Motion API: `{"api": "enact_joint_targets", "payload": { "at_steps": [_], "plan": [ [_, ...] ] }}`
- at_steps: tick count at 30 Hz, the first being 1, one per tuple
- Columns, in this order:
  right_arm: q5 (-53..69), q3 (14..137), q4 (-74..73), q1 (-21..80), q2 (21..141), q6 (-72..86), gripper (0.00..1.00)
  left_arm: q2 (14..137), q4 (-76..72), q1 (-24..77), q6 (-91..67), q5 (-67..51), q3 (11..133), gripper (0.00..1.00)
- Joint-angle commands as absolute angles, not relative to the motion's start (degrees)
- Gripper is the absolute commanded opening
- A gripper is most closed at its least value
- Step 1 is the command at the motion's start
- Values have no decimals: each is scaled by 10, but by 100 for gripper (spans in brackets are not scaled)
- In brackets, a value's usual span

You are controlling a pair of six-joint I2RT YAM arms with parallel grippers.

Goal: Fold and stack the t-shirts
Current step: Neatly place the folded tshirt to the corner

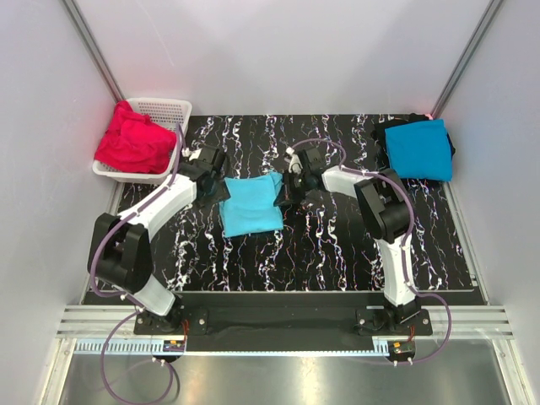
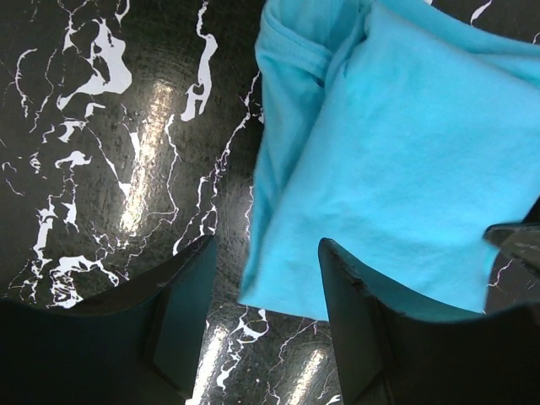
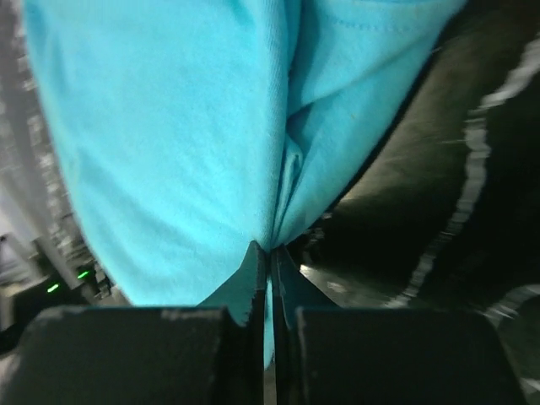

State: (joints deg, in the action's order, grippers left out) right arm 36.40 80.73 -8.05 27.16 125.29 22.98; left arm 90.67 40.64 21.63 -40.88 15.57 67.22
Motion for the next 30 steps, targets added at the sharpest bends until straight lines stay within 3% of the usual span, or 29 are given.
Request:
{"api": "enact_joint_targets", "payload": {
  "at_steps": [1,21,30],
  "plan": [
    [141,851,-232,271,1226,149,0,885,397,214,-416,172,669,57],
    [-255,1006,-361,229,1219,97,0,893,397,213,-412,157,678,58],
    [-351,1073,-381,180,1224,76,0,909,397,213,-408,149,687,58]
  ]
}}
